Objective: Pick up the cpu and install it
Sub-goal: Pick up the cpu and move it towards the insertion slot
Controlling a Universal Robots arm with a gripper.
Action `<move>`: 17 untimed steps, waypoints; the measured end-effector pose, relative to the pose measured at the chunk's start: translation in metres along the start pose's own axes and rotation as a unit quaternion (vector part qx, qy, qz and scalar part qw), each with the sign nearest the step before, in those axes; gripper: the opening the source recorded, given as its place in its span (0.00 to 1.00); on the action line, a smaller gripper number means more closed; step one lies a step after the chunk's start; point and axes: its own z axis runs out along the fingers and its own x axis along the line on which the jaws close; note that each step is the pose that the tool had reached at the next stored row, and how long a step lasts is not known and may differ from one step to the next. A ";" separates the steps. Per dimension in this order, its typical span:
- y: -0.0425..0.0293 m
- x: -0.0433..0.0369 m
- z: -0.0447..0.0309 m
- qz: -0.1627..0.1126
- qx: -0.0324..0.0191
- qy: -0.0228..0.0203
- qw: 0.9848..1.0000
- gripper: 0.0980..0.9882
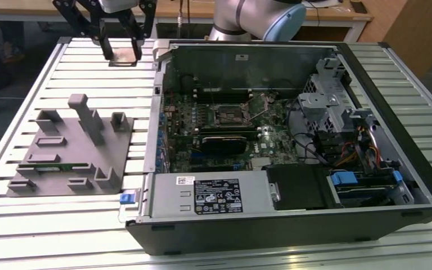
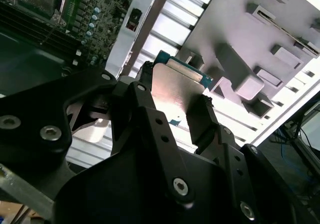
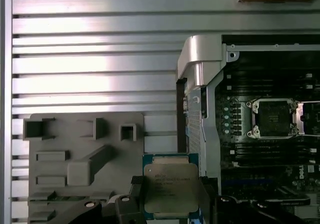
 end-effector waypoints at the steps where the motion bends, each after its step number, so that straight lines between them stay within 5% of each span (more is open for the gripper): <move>1: 0.0015 -0.0012 0.0002 0.000 0.000 0.000 1.000 0.48; 17: 0.0172 -0.0188 0.0025 -0.003 0.000 0.000 1.000 0.48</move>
